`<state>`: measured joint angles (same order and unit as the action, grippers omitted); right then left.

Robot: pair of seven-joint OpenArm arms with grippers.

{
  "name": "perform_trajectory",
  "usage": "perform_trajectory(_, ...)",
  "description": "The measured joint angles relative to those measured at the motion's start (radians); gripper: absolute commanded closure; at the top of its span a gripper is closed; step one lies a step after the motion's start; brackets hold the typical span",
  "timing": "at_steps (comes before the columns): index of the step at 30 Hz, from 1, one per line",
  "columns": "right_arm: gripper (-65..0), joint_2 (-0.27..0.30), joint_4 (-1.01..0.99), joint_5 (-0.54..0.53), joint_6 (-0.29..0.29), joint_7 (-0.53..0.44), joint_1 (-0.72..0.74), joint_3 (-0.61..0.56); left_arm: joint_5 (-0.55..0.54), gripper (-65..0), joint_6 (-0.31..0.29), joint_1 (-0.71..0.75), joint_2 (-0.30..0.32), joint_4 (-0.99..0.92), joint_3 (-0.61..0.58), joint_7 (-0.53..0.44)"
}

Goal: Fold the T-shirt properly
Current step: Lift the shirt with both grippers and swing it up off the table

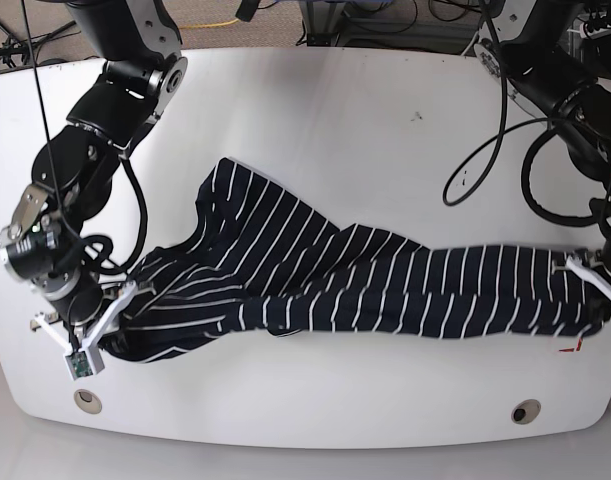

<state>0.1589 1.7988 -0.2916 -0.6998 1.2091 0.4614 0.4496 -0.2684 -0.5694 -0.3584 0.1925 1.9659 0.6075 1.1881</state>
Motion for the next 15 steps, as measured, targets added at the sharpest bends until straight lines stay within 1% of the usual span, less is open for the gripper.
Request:
perform_trajectory(2,0.0,0.020,-0.051,0.005,0.002,0.003,0.050,-0.029,0.011,0.0,0.043,-0.062,0.000,0.000,-0.037,0.023)
perform_trajectory(4,0.0,0.050,-0.109,0.003,0.000,0.006,0.119,-0.082,0.008,0.0,0.060,-0.135,0.002,-0.001,-0.070,0.026)
perform_trajectory(6,0.0,0.066,-0.143,-0.004,-0.002,0.000,0.180,-0.119,0.008,0.0,0.078,-0.195,0.001,0.000,-0.094,0.023)
perform_trajectory(8,0.0,0.077,-0.174,-0.016,-0.005,-0.003,0.249,-0.127,0.051,0.0,0.077,-0.262,0.006,-0.001,-0.127,0.024)
perform_trajectory(10,0.0,0.085,-0.225,-0.006,-0.004,-0.003,0.313,-0.130,0.104,0.0,0.078,-0.323,0.016,-0.019,-0.168,0.029)
perform_trajectory(11,0.0,0.098,-0.260,0.004,0.001,0.005,0.361,-0.145,0.128,0.0,0.079,-0.369,0.024,-0.029,-0.192,0.032)
perform_trajectory(15,0.0,0.148,-0.317,-0.001,0.001,0.002,0.510,-0.248,0.119,0.0,0.077,-0.506,0.022,-0.044,-0.210,0.024)
